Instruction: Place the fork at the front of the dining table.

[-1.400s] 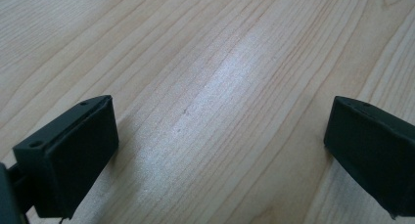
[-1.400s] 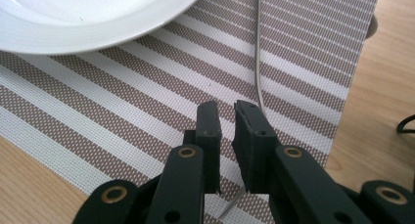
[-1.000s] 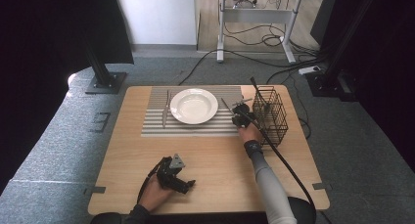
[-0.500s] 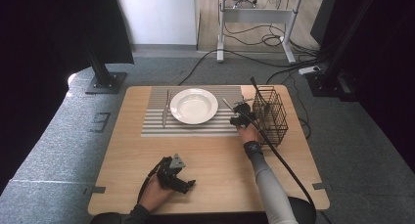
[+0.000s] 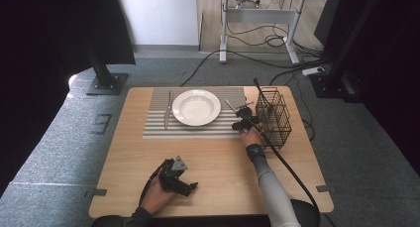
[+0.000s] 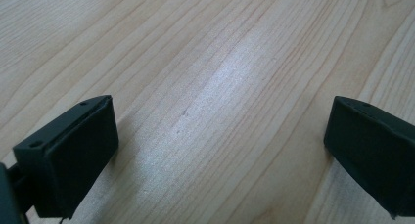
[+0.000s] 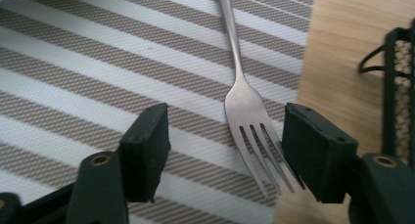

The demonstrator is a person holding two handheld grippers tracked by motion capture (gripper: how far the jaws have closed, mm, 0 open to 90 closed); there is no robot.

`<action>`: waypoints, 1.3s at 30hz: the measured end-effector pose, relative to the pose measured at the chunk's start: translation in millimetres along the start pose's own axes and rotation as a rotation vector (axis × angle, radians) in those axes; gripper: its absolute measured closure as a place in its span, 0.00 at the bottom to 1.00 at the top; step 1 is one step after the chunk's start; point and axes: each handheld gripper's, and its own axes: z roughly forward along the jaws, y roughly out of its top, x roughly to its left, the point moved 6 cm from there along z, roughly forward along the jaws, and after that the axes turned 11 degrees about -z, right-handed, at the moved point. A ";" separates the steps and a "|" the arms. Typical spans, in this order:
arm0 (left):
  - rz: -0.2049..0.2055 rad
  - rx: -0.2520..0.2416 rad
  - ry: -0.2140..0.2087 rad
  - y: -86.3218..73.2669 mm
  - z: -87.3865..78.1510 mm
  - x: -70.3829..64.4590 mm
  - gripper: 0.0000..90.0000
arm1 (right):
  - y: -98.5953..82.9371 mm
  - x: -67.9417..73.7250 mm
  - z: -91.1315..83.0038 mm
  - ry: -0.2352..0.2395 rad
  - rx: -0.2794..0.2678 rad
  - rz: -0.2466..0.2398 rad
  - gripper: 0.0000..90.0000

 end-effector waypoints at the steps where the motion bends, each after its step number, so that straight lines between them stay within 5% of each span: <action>1: 0.000 0.000 0.000 0.0 0.0 0.0 0.00 | 0.4 2.4 -1.2 0.017 -0.001 0.003 0.41; 7: 0.000 0.001 0.000 0.0 0.0 0.0 0.00 | 2.7 18.4 -4.7 0.117 -0.023 -0.010 0.51; 9: 0.000 0.001 0.000 0.0 -0.1 0.0 0.00 | 3.0 27.6 -4.8 0.157 -0.032 -0.047 0.52; 18: -0.001 0.000 -0.001 0.0 0.0 -0.1 0.00 | 4.8 13.7 -23.5 0.071 -0.049 -0.063 0.45; 22: -0.001 0.000 -0.001 0.0 0.0 -0.1 0.00 | 1.0 12.5 -22.2 0.081 -0.041 -0.062 0.45; 25: 0.000 0.001 0.000 0.0 -0.1 0.0 0.00 | -2.3 19.8 -16.3 0.126 -0.025 -0.065 0.60; 29: 0.000 0.001 0.000 0.0 -0.1 0.0 0.00 | -2.1 29.5 -15.5 0.149 -0.032 -0.090 0.68; 34: 0.000 0.001 0.000 0.0 -0.1 0.0 0.00 | 2.6 38.8 -15.7 0.188 -0.062 -0.096 0.68; 38: 0.001 0.001 0.000 0.0 -0.1 0.0 0.00 | 6.7 38.7 -25.7 0.183 -0.099 -0.114 0.63; 39: 0.001 0.001 0.000 0.0 -0.1 0.1 0.00 | 6.3 34.7 -35.0 0.178 -0.110 -0.115 0.70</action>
